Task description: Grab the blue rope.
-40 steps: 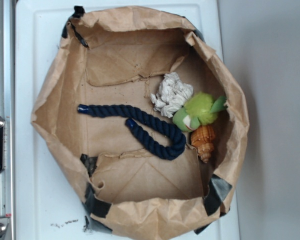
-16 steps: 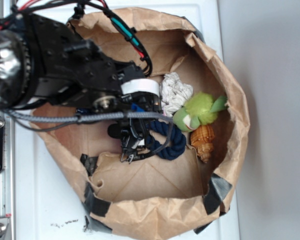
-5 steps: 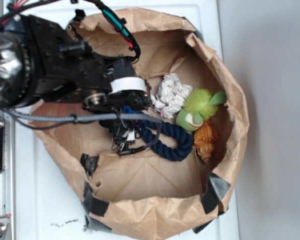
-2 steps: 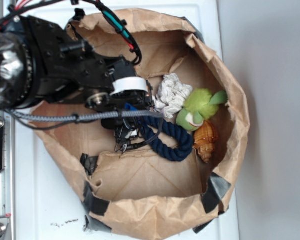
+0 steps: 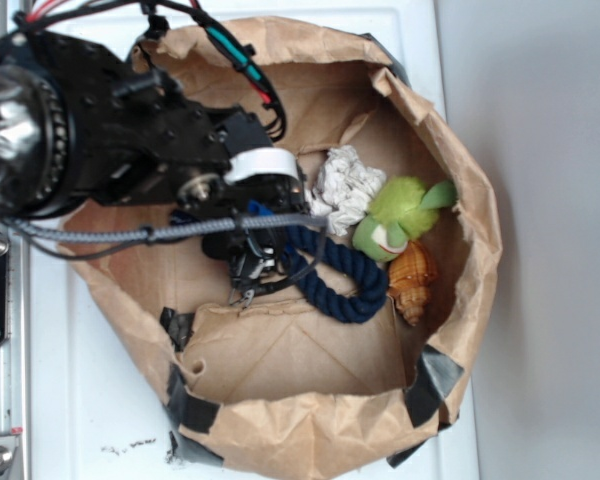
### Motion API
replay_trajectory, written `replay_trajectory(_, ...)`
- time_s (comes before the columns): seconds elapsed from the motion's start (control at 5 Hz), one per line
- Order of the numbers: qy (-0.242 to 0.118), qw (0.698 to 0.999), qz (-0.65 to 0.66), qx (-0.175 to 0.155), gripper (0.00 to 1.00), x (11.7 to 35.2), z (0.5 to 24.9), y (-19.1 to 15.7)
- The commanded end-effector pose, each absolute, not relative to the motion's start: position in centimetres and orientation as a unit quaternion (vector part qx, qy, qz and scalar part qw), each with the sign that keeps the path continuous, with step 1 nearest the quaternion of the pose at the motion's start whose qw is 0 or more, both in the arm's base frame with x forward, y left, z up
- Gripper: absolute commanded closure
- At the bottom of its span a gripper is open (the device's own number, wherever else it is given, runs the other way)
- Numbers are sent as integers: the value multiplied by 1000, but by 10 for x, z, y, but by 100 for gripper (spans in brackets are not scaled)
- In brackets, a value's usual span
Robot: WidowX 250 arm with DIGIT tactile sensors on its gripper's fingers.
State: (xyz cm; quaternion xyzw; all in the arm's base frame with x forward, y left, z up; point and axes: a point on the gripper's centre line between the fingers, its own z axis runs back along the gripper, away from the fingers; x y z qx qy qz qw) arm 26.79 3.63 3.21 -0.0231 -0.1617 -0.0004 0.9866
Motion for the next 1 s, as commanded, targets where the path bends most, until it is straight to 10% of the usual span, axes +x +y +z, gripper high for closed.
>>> replay_trajectory(0.0,-209,975,15,-71,100,263,123,40)
replay_trajectory(0.4,-183,975,35,-124,100,265,185,43)
replay_trajectory(0.8,-196,974,67,-97,100,266,212,32)
